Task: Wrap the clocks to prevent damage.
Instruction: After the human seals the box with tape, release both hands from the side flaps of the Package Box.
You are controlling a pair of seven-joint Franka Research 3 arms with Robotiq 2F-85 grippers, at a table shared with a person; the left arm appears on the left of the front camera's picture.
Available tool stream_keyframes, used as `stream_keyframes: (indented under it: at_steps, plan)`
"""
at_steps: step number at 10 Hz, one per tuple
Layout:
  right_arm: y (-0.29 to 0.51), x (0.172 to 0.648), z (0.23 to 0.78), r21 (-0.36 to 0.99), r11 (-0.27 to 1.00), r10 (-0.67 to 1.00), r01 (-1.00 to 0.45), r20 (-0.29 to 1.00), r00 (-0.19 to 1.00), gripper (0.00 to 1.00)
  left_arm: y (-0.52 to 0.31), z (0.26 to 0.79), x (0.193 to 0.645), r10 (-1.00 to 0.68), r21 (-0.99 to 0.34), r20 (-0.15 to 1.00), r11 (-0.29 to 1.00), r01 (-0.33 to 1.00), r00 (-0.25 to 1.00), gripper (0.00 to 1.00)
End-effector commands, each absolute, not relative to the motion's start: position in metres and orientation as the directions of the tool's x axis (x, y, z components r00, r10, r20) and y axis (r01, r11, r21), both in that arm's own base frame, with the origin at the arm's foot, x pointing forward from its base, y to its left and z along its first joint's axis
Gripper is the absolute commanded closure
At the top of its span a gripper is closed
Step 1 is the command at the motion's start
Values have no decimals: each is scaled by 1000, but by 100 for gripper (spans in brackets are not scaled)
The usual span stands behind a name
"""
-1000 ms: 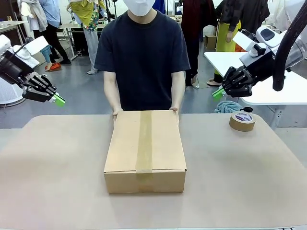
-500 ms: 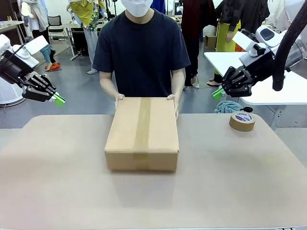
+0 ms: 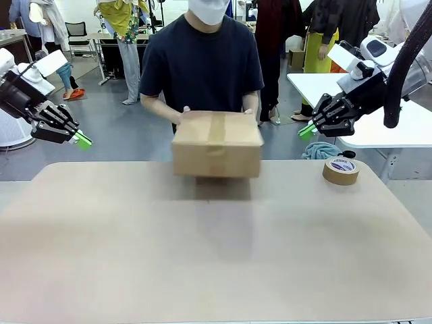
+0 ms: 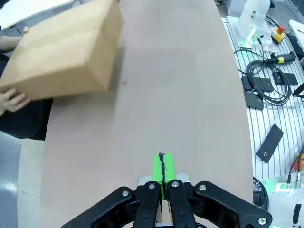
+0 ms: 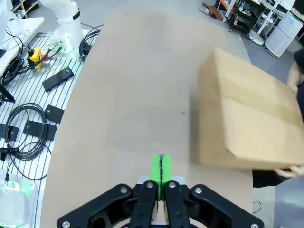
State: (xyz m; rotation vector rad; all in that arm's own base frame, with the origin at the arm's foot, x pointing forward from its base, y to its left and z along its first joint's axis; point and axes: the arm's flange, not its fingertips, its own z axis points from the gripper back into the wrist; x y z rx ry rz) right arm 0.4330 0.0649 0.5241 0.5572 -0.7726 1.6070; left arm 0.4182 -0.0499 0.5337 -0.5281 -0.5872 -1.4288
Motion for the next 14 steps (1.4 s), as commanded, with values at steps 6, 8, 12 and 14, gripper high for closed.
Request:
stream_keyframes:
  at_steps: [6, 8, 12, 14]
  plan:
    - [66, 406, 521, -145, -19, 650, -989, 750, -122, 0, -41, 547, 401, -743, 80, 670, 86, 993, 10, 16]
    - [68, 402, 524, -111, -10, 654, -994, 751, -90, 0, -42, 545, 403, -746, 86, 666, 80, 993, 3, 0]
    - [69, 399, 526, -101, -11, 670, -995, 738, -82, 0, -41, 542, 406, -749, 89, 663, 67, 994, -9, 0]
    - [69, 399, 525, -91, -37, 707, -995, 701, -90, 0, -40, 540, 409, -770, 56, 637, 95, 994, 37, 0]
